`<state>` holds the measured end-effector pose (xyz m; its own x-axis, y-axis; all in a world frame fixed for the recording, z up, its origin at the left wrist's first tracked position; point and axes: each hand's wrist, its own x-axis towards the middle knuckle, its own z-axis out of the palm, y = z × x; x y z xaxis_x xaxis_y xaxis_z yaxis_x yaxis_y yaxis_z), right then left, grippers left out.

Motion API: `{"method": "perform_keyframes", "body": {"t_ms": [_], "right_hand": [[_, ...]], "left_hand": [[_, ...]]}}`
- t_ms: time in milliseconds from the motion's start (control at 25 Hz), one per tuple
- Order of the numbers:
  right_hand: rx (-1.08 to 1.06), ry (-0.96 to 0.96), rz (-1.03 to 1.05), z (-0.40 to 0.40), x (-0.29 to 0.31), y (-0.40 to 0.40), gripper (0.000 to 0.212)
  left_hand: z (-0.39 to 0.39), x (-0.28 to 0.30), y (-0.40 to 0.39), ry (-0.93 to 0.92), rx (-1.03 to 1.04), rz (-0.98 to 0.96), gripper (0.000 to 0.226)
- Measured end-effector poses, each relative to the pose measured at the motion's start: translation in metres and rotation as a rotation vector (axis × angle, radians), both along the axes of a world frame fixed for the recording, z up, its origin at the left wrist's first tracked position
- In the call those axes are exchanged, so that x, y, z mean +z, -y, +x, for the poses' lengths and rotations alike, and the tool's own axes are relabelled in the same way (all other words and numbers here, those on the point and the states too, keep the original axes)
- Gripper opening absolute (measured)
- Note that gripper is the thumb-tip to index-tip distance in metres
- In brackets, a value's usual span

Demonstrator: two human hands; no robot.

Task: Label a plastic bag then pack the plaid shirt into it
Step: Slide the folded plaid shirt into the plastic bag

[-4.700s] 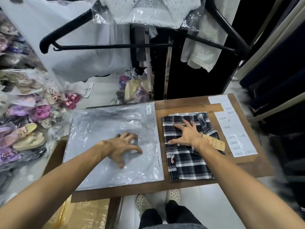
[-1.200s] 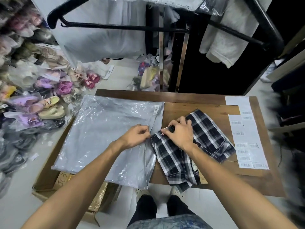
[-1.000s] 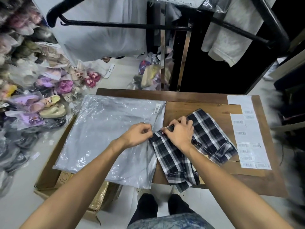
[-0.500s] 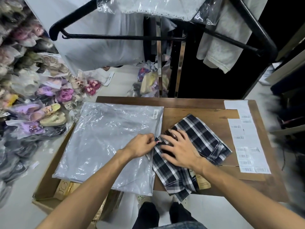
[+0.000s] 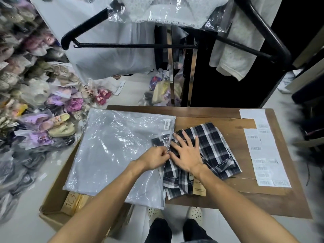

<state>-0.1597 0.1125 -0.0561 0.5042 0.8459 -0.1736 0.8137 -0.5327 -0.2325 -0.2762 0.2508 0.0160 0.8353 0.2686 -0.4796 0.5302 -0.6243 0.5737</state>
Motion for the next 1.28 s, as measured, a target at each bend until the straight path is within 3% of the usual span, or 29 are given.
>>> {"method": "perform_keyframes", "body": {"t_ms": [160,320,400,560,840,1040,1160,1280], "right_hand": [[-0.154,-0.079,0.049,-0.009,0.011,-0.018,0.075],[-0.162,0.025,0.26,-0.006,0.008,0.009,0.046],[-0.102,0.084,0.208,0.007,-0.001,0.034,0.049],[-0.126,0.023,0.016,0.009,-0.007,0.042,0.059],[-0.302,-0.026,0.054,-0.033,-0.006,0.016,0.057],[-0.21,0.015,0.147,0.014,0.007,0.04,0.058],[-0.225,0.088,0.08,0.039,-0.006,0.077,0.058],[-0.209,0.046,0.073,0.03,-0.017,0.077,0.063]], "left_hand": [[0.001,0.0,0.0,-0.032,-0.004,0.03,0.022],[0.0,0.001,-0.006,-0.055,-0.027,0.084,0.026],[0.001,0.002,-0.006,-0.053,-0.044,0.105,0.027],[0.006,0.0,-0.001,-0.054,0.018,0.04,0.026],[0.007,-0.007,0.005,-0.102,0.036,0.029,0.027],[0.007,-0.007,0.001,-0.122,-0.046,0.102,0.027],[0.01,-0.008,0.001,-0.089,-0.078,0.164,0.028],[0.012,-0.01,0.005,-0.072,-0.07,0.109,0.028]]}}
